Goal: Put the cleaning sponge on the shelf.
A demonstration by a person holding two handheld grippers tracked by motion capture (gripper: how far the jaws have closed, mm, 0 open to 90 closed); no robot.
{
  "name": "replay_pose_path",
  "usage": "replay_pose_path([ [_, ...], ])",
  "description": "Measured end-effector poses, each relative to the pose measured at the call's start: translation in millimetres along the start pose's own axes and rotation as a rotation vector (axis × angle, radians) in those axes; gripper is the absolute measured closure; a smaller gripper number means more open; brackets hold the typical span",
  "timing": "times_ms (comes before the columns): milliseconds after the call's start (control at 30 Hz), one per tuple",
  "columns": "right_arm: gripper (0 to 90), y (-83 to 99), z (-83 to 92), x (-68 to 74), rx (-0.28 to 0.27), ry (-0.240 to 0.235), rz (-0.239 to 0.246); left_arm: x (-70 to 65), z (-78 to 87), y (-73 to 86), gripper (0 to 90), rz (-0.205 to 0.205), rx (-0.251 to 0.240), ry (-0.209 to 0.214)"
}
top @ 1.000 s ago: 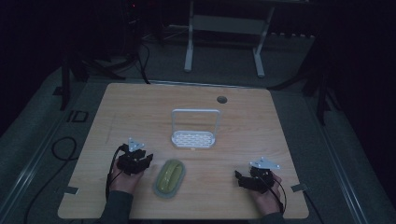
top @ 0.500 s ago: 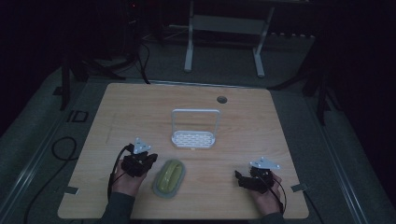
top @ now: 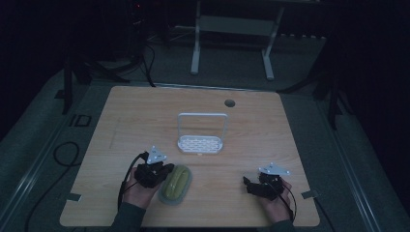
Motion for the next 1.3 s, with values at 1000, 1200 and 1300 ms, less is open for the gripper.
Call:
replay_pose_path([
  [1000,21.4,0.0,0.1,0.0,0.001,0.0,0.001,-28.5,-14.2,9.7,89.7,-0.053,0.049,0.065],
  [1200,21.5,0.0,0.1,0.0,0.001,-0.001,0.0,-25.2,-13.2,11.6,89.7,-0.053,0.056,0.044],
  [1300,21.5,0.0,0.1,0.1,0.0,-0.001,0.0,-23.2,-10.1,13.2,89.7,-0.05,0.055,0.036],
])
Point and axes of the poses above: each handheld gripper's, and its own axes: z roughly backward along the jaws, y roughly out of its underside, x roughly to its left, the point moved 2 cm from there along -z, roughly forward along the jaws, and after that the axes turned 5 degrees about -x, right-handed, at the moved point
